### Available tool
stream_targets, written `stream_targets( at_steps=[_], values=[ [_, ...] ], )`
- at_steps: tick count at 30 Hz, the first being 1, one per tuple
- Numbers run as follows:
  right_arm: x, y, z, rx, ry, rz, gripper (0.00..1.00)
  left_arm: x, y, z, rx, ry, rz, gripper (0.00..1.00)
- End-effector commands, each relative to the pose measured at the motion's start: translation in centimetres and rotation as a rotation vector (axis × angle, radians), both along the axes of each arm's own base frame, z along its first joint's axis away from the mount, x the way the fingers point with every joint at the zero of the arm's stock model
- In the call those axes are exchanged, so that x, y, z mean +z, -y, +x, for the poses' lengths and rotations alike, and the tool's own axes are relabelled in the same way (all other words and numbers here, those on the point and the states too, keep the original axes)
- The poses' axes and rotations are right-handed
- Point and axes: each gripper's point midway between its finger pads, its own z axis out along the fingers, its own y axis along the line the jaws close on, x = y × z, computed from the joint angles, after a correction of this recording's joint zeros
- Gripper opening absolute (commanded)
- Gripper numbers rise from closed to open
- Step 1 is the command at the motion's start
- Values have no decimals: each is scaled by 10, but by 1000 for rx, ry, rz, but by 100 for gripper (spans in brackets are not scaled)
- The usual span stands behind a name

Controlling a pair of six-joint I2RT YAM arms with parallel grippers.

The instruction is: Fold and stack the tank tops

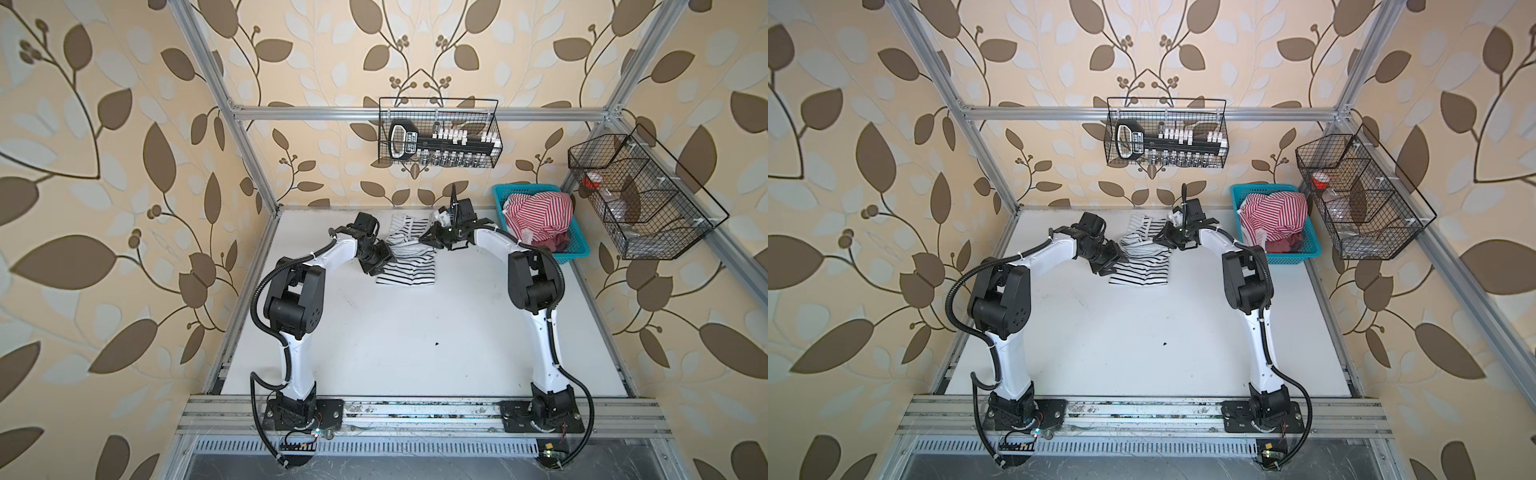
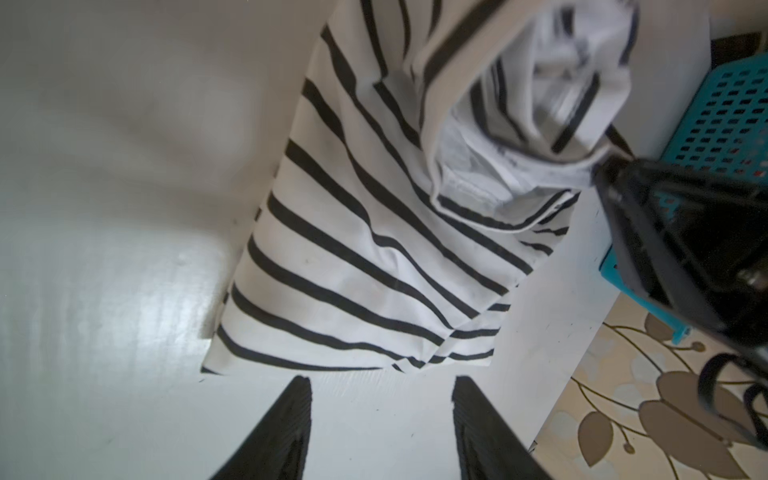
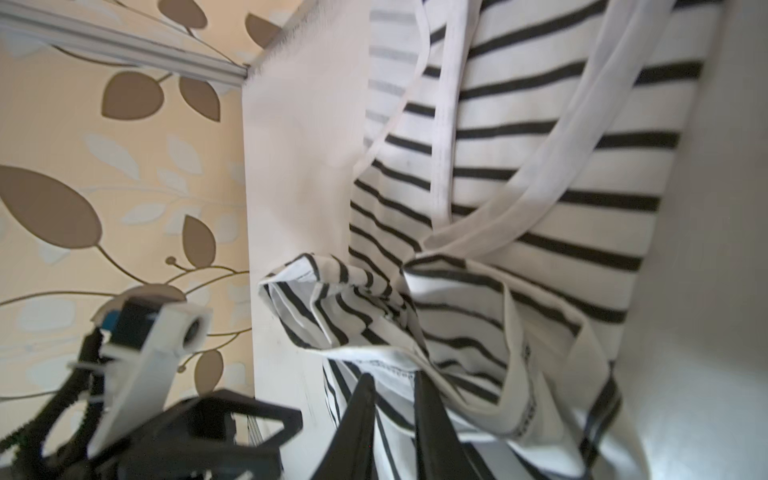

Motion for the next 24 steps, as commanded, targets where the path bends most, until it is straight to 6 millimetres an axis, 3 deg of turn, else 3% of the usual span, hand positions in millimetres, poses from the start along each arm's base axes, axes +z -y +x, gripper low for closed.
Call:
stream_targets(
  at_steps=[1, 4, 7, 11, 13, 18, 24],
  values=[
    [-17, 6, 14, -36, -45, 39, 18, 4, -6, -6, -15, 13, 24, 58],
    [-10, 17, 24, -61, -27, 54, 17, 5, -7, 7, -14, 54, 50, 65],
    [17, 33, 22, -78, 40, 34, 21, 14, -2, 27, -32, 72, 46, 66],
    [51, 53, -7, -78, 110, -37, 31, 34, -6, 34, -43, 119, 87, 67],
    [54, 61, -29, -75, 113, -78, 35, 36, -15, 28, -38, 125, 128, 67],
    [29, 65, -89, -26, 48, -157, 39, 18, -29, -1, -37, 78, 174, 65],
    [-15, 41, -141, 102, -51, -231, 41, -9, -36, -19, -34, 22, 198, 63]
  ],
)
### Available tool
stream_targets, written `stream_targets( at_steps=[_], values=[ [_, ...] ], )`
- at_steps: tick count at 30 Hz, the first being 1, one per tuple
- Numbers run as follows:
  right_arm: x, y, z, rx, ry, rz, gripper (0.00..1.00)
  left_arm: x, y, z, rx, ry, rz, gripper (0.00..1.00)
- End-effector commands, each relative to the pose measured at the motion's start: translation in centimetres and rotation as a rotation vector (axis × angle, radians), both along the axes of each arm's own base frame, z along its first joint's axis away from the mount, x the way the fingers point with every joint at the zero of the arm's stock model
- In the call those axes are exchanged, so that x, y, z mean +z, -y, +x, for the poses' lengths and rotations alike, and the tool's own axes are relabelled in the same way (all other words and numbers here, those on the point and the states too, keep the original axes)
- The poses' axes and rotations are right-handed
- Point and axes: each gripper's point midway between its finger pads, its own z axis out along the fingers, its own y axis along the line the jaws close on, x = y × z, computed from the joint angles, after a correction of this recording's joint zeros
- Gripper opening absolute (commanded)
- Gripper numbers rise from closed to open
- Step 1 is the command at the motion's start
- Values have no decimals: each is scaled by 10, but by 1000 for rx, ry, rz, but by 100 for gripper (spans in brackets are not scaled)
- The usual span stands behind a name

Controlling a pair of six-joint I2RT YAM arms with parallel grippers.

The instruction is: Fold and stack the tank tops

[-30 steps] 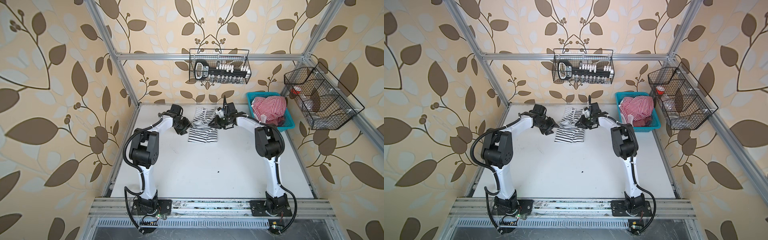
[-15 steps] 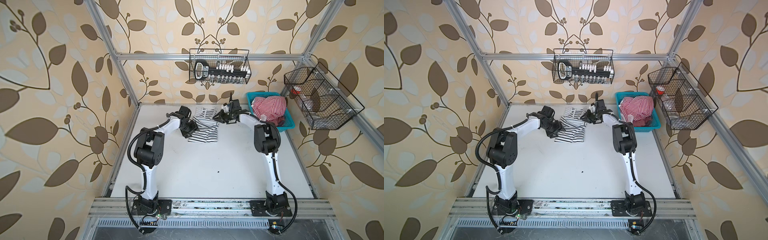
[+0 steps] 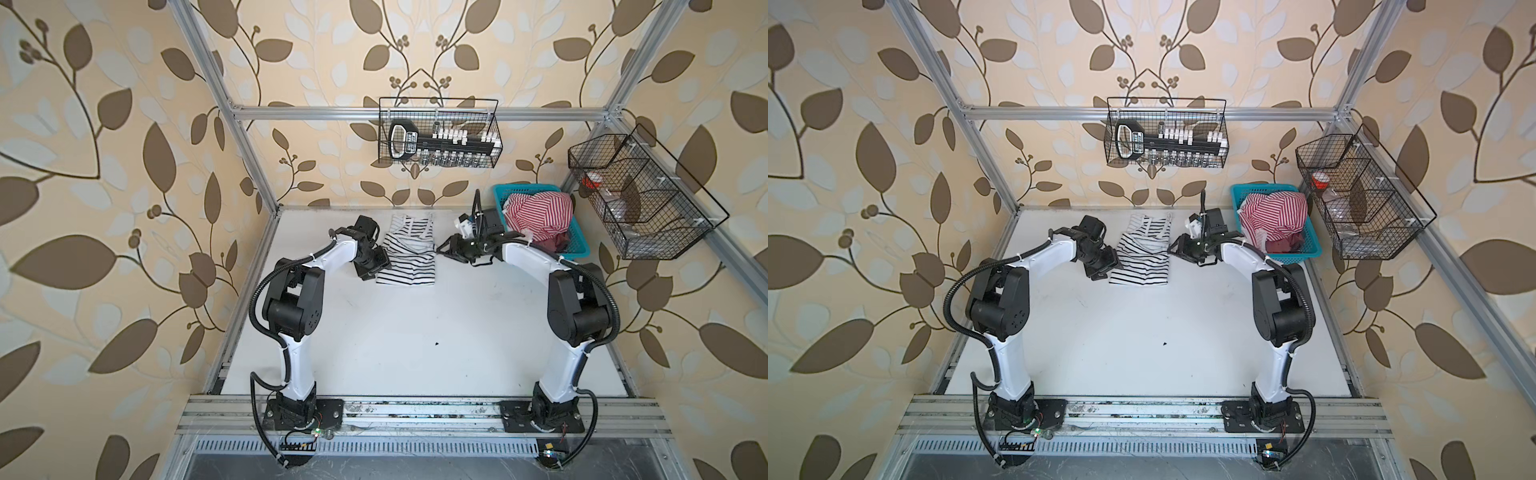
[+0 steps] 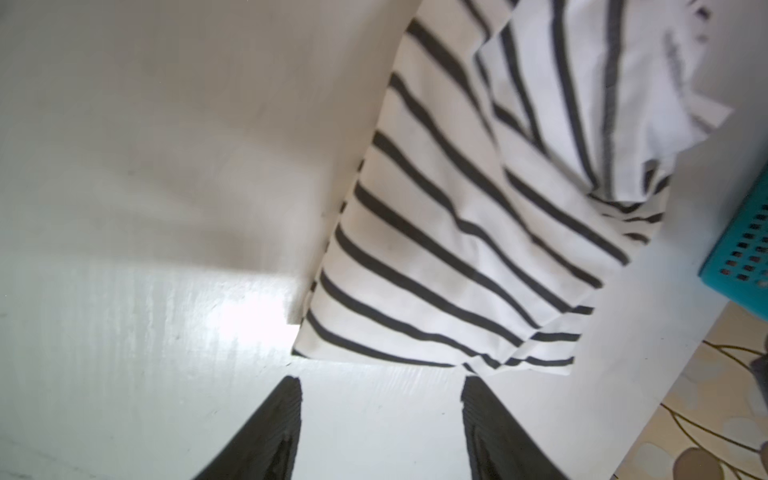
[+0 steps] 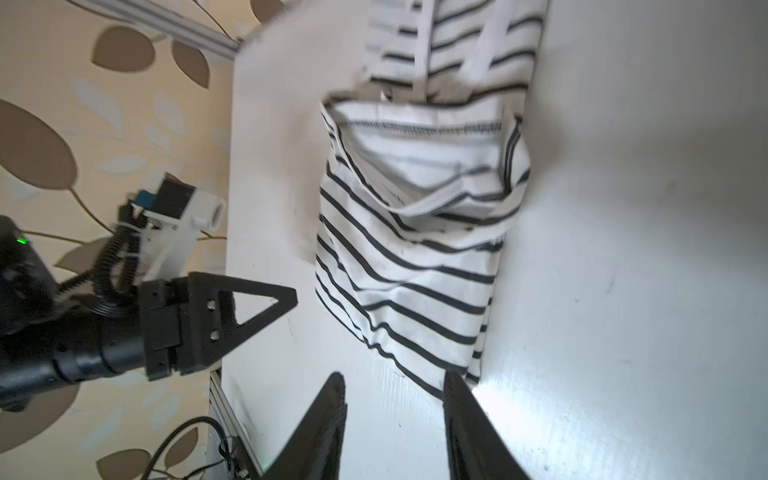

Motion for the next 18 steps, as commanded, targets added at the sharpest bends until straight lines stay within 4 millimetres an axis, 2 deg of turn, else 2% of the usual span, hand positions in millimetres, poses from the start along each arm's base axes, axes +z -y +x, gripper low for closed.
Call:
stream_targets(
  at_steps=[1, 6, 13, 18],
  values=[
    [-45, -7, -31, 70, -98, -84, 41, 9, -10, 0, 8, 43, 28, 63],
    [-61, -19, -40, 97, -121, -120, 44, -1, -9, 3, 24, 39, 26, 64],
    [-79, -20, -43, 91, -151, -154, 46, -17, -6, 5, 36, 20, 14, 64],
    [-95, -17, -44, 83, -175, -178, 46, -32, -4, 3, 36, -13, 1, 55]
  ],
)
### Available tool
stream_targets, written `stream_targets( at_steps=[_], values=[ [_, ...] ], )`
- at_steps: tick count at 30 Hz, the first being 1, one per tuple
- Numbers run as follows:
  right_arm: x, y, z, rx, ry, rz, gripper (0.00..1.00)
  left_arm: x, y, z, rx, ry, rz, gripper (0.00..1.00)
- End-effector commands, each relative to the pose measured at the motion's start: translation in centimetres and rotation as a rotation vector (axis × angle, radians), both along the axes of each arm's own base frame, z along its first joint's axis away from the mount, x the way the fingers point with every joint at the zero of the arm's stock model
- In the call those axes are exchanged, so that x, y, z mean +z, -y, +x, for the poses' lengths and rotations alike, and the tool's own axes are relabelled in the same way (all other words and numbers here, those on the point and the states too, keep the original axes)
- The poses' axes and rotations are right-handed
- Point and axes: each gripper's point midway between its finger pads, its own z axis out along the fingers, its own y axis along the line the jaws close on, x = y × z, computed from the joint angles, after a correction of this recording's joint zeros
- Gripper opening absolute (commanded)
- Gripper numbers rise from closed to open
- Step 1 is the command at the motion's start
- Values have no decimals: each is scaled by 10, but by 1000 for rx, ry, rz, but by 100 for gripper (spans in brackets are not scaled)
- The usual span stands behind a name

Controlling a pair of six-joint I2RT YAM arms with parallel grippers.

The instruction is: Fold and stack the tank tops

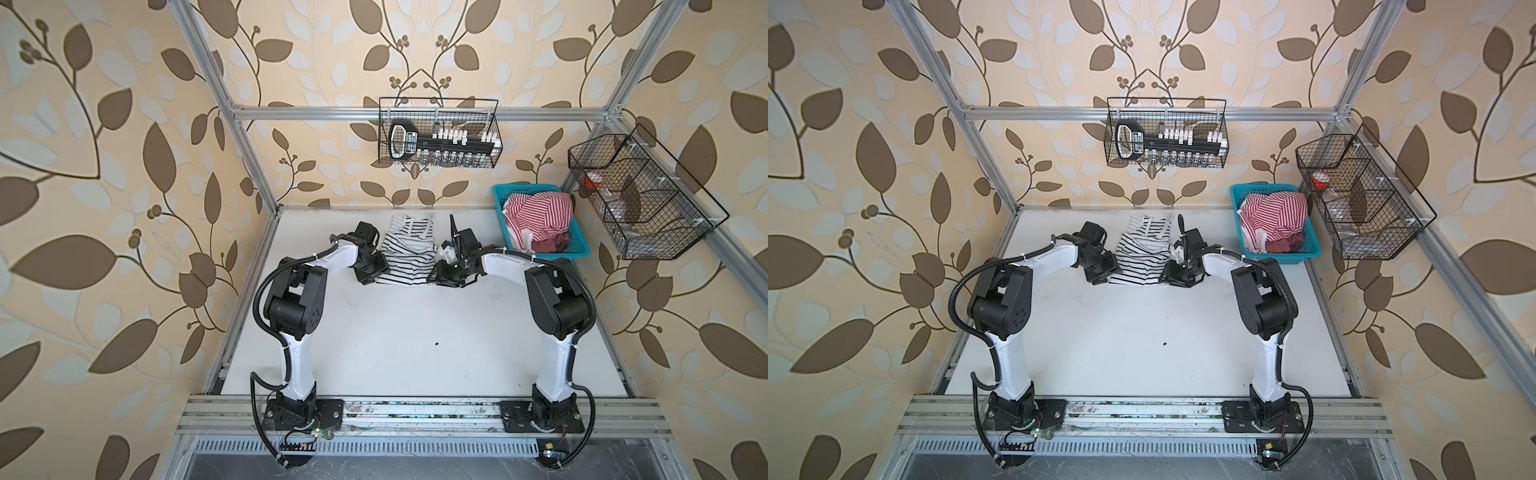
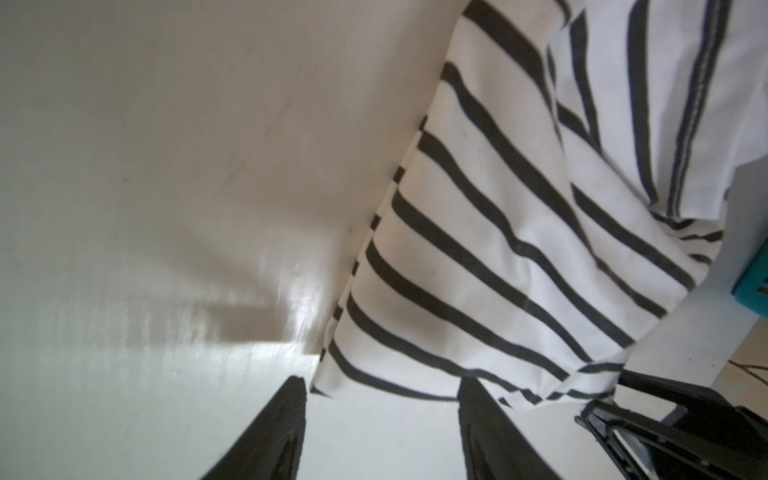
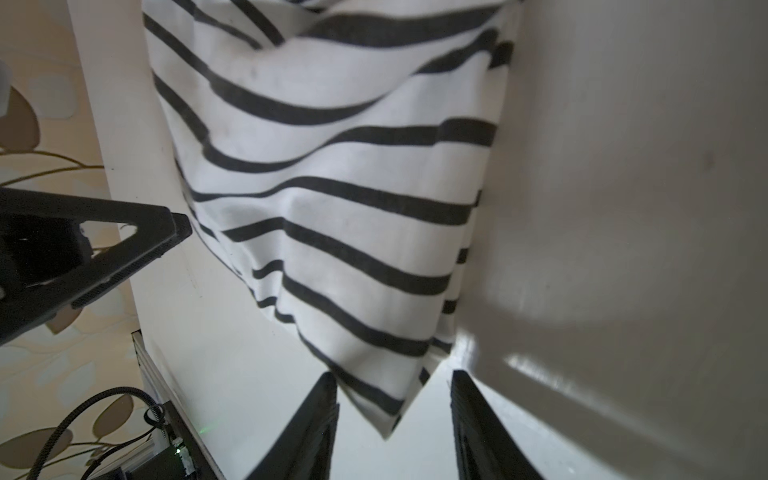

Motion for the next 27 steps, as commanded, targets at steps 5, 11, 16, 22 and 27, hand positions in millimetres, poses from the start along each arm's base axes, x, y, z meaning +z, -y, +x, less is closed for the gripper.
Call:
stream_targets(
  at_steps=[5, 11, 16, 22, 27],
  values=[
    [-30, 2, -6, 2, -40, -41, 31, -20, 1, -7, 8, -48, -25, 33],
    [-24, 5, -16, 2, -31, -29, 0, -22, -1, -27, -4, -78, -37, 0],
    [-13, 14, -53, 9, -19, -32, 0, -9, 1, -60, -23, -82, -56, 0],
    [5, 8, -115, 58, 10, -41, 0, 6, 11, -123, -93, -89, -33, 0],
    [17, 7, -162, 50, 20, -47, 0, 16, 14, -170, -111, -72, -9, 0]
  ],
)
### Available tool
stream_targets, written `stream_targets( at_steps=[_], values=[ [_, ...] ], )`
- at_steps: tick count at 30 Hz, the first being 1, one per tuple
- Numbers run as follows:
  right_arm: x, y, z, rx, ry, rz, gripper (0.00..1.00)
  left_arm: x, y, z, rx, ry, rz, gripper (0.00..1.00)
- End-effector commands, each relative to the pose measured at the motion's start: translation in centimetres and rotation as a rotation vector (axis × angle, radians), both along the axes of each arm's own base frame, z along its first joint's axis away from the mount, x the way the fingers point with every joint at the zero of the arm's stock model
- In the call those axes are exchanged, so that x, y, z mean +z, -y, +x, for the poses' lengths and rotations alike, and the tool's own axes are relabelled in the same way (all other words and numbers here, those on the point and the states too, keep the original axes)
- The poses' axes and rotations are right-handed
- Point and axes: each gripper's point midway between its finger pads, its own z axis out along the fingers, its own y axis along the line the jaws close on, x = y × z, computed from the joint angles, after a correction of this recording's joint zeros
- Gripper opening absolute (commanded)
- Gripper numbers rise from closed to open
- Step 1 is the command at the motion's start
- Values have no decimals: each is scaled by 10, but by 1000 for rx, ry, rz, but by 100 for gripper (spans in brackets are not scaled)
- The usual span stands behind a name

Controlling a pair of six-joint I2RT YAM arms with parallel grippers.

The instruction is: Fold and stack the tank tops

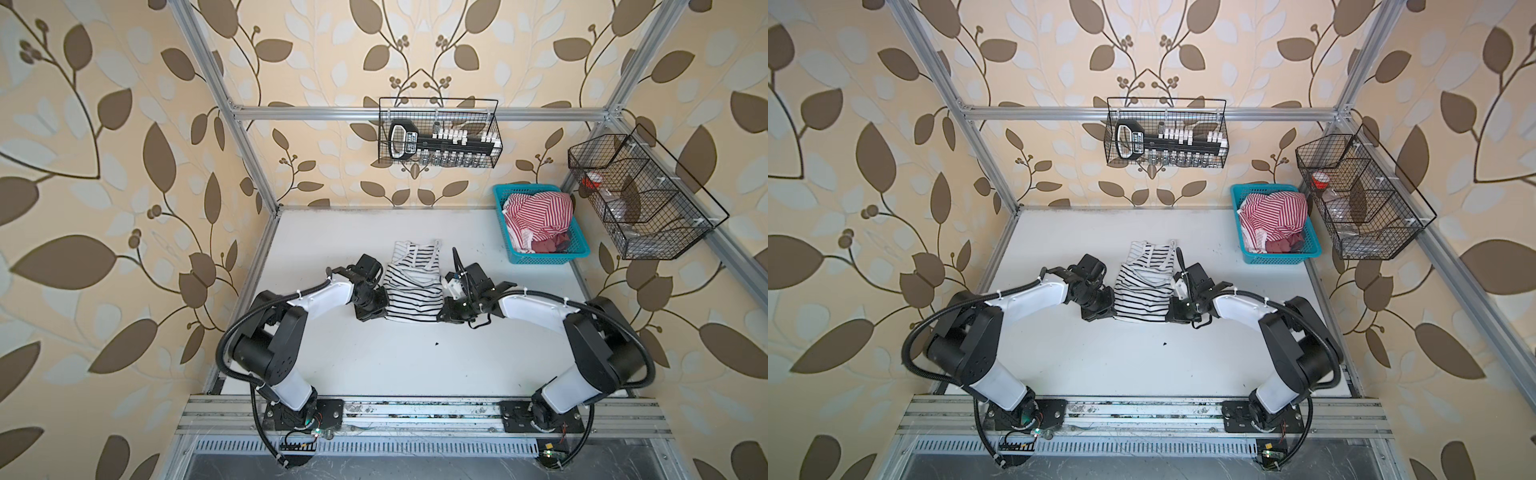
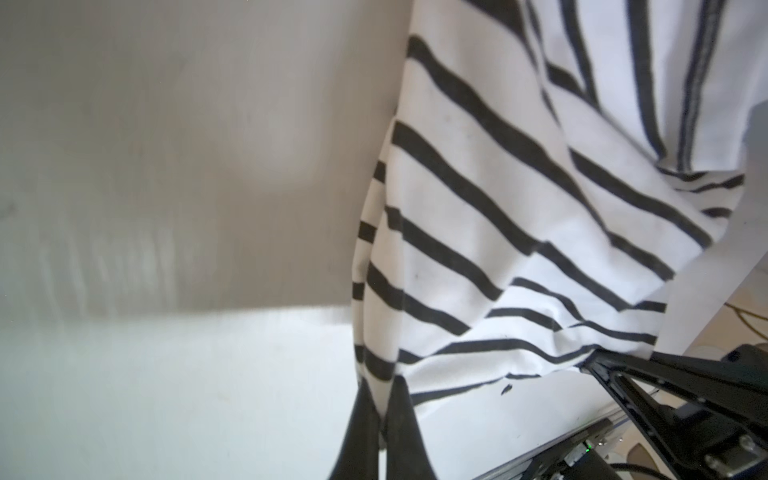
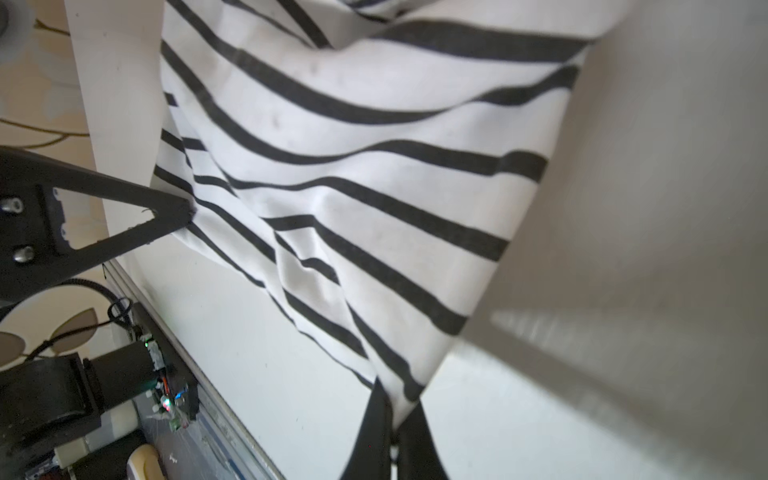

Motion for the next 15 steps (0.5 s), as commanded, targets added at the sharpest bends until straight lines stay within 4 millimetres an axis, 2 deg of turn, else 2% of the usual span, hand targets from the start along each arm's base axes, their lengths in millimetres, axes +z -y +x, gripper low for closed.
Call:
stream_targets(
  at_steps=[1, 5, 8, 12, 15],
  values=[
    [5, 7, -23, -55, 0, -22, 0, 11, -7, -26, 34, 12, 35, 0],
    [25, 7, -46, -71, 39, -14, 0, 21, -13, -50, 48, 35, 40, 0],
    [40, 8, -56, -75, 59, 5, 0, 33, -13, -60, 51, 59, 30, 0],
    [56, 8, -60, -61, 72, 28, 0, 54, -11, -56, 41, 107, 24, 0],
    [65, 9, -55, -58, 79, 25, 0, 68, -5, -46, 20, 139, 18, 0]
  ],
)
